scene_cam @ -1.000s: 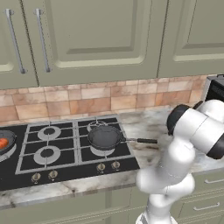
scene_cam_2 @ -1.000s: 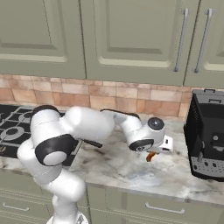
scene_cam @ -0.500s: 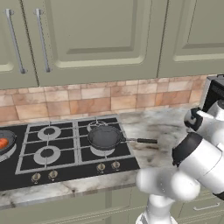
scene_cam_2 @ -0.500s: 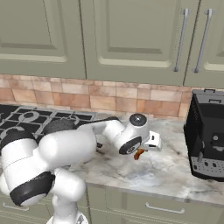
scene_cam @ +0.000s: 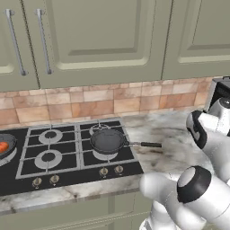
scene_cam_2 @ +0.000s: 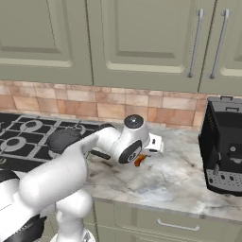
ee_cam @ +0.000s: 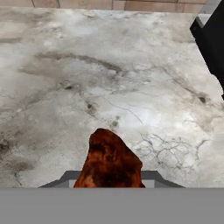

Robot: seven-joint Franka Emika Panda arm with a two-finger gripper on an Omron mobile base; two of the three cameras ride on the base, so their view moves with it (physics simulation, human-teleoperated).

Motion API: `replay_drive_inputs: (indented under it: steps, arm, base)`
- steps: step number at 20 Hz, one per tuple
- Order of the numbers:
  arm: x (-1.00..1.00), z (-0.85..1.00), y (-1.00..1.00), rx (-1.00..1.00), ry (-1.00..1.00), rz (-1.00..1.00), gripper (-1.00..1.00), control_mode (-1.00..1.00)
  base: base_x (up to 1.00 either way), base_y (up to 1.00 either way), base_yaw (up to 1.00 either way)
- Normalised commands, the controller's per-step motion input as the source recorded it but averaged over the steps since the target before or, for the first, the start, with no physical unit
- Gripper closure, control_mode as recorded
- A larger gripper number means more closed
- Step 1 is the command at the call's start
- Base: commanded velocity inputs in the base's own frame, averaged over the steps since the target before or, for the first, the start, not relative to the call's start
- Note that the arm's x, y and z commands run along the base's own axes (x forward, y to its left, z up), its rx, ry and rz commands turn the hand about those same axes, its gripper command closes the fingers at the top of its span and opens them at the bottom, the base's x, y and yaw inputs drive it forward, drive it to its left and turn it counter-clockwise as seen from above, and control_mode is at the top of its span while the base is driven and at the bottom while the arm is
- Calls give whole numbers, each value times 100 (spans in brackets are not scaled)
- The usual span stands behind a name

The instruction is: Place both pans onto different burners. Then place the squash and the chicken drumstick on different pans.

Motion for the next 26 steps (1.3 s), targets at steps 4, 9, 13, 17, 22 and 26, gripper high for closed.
replay_drive_inputs:
  steps: [4, 9, 13, 17, 22, 26]
  arm:
    - [-16, 44, 11, 0, 0, 4, 100, -100]
    - [-12, 22, 37, 0, 0, 4, 100, -100]
    - [-20, 0, 53, -2, 0, 3, 100, -100]
    - [-16, 3, 56, 0, 0, 2, 100, -100]
    - [-11, 20, 51, 0, 0, 0, 100, -100]
    - [-3, 27, 53, 2, 0, 0, 100, -100]
  base:
    - [0, 0, 0]
    - [0, 0, 0]
    - [0, 0, 0]
    - [0, 0, 0]
    - [0, 0, 0]
    - [0, 0, 0]
